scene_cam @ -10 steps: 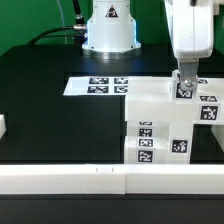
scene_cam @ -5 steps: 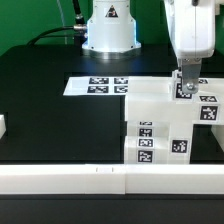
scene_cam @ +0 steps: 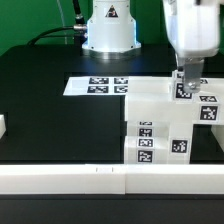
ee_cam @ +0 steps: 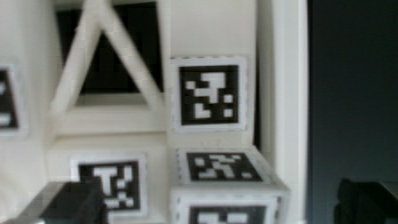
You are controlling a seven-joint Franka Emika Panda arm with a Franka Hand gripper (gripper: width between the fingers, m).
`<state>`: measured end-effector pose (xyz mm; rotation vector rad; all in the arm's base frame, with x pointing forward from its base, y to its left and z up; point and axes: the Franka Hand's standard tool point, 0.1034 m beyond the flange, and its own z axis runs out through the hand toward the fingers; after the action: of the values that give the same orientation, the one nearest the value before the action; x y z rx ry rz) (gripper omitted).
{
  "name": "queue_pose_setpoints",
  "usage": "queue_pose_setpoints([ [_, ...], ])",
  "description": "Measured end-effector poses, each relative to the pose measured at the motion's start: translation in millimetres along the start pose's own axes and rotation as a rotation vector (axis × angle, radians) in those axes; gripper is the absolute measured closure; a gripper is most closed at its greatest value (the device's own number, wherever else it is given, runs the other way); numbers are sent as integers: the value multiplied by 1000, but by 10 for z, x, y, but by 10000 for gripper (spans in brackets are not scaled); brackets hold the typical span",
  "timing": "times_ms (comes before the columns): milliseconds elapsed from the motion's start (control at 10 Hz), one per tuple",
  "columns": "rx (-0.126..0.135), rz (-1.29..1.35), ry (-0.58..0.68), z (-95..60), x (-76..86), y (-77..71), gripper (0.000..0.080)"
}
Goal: Assemble chair
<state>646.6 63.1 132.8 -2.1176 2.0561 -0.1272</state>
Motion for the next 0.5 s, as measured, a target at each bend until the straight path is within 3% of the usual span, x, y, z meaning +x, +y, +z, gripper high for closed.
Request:
queue_pose_setpoints([
  [100,46,-75,-9,-123,1,20,151],
  [300,46,-125,-32,-285,-116,198,151],
  [500,42,-146,-31,-267,-118,215,151],
])
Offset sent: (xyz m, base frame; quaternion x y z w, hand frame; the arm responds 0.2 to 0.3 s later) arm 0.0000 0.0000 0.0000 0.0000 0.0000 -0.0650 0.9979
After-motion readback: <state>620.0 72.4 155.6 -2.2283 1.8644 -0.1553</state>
